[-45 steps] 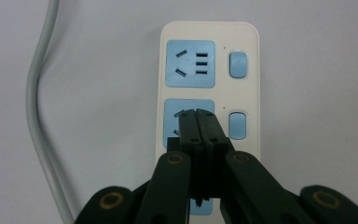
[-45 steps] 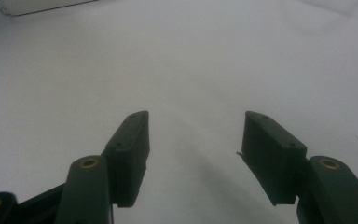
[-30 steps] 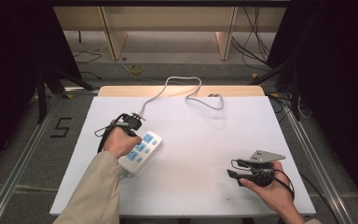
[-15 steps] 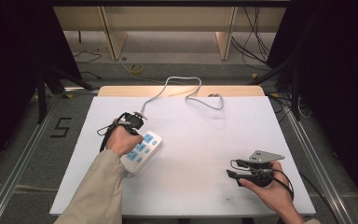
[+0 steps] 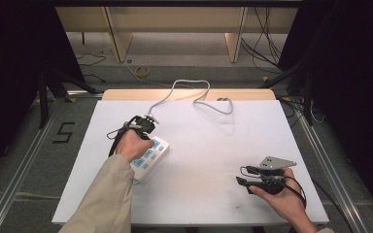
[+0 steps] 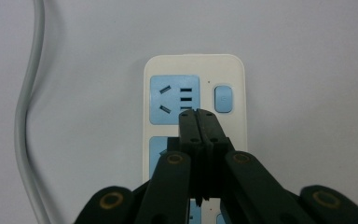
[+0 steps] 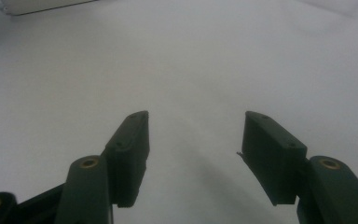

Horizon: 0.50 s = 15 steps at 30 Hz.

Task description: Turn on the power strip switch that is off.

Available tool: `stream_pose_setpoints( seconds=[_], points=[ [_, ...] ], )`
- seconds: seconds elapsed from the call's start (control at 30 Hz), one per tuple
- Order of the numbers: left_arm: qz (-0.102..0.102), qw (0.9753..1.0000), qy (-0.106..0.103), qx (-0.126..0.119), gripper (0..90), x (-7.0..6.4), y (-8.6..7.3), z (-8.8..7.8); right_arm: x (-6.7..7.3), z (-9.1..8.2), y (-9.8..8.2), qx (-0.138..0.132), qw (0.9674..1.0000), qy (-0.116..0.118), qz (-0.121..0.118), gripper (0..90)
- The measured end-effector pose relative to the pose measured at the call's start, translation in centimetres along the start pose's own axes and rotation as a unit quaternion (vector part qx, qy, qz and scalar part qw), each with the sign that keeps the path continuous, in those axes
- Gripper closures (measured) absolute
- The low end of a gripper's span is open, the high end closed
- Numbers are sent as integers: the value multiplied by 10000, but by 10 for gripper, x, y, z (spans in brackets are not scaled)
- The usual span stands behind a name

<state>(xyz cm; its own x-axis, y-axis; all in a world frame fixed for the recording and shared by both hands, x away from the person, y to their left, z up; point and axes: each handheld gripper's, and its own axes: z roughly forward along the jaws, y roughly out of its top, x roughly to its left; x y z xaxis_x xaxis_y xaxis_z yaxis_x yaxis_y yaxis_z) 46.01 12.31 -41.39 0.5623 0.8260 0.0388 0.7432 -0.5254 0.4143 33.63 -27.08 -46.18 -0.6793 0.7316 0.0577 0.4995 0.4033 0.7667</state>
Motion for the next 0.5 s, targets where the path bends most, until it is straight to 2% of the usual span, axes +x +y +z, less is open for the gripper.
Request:
stream_pose_setpoints(
  seconds=[0.5],
  points=[
    [41,10000,7,3,898,-5,5,1,1,0,0,4,10000,1,-4,422]
  ],
)
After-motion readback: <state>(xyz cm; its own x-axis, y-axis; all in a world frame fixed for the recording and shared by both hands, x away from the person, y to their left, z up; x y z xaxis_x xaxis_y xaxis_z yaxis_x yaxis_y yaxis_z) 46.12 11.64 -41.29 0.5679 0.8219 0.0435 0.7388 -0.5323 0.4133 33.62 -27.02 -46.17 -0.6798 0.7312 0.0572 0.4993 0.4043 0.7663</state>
